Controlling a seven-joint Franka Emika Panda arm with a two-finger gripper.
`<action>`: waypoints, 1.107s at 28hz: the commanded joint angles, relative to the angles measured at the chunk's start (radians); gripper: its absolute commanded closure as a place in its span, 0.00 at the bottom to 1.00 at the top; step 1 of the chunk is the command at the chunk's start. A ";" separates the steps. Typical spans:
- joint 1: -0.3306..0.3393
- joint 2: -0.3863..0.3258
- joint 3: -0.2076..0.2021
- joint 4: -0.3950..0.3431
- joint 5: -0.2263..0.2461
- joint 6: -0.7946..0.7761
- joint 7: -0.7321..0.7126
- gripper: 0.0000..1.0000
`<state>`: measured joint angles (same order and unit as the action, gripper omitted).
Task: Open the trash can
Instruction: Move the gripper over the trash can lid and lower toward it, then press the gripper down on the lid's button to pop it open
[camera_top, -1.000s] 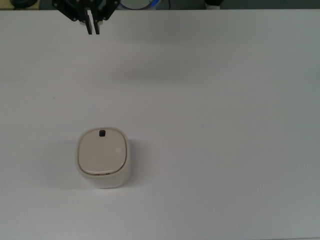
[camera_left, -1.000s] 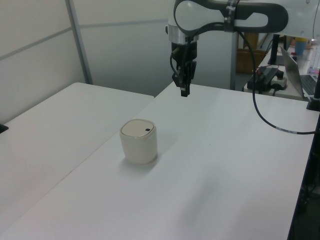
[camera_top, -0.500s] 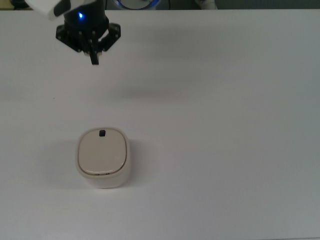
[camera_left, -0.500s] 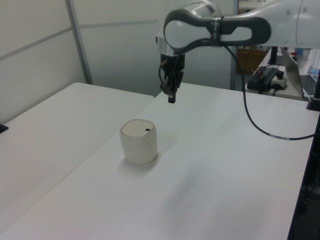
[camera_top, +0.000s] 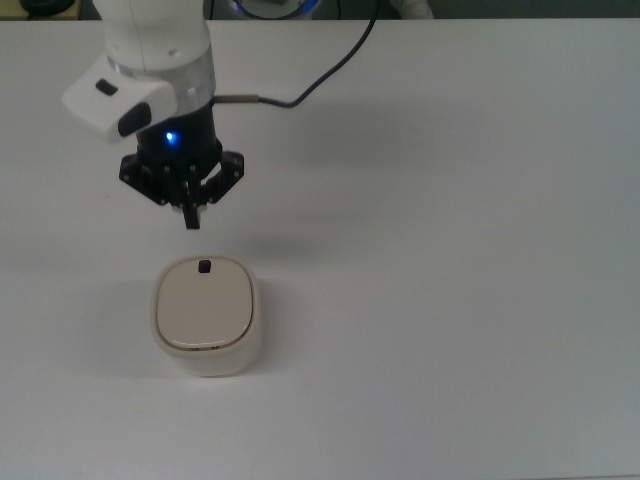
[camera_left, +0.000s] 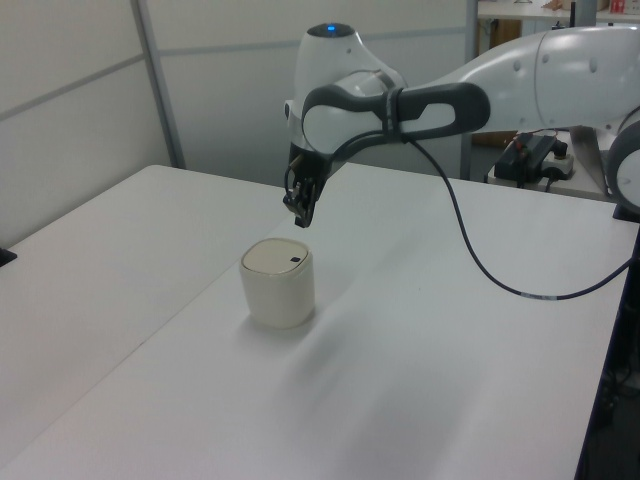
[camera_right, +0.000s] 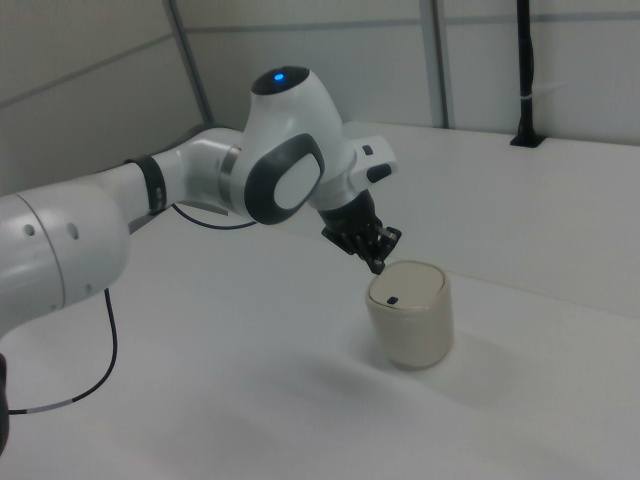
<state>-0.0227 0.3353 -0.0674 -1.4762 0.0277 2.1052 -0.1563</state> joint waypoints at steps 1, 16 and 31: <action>-0.002 0.044 -0.005 0.000 0.018 0.099 -0.014 1.00; 0.007 0.119 -0.006 -0.003 0.017 0.153 -0.014 1.00; 0.010 0.132 -0.006 -0.010 0.006 0.153 -0.015 1.00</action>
<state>-0.0201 0.4586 -0.0673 -1.4760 0.0277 2.2318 -0.1563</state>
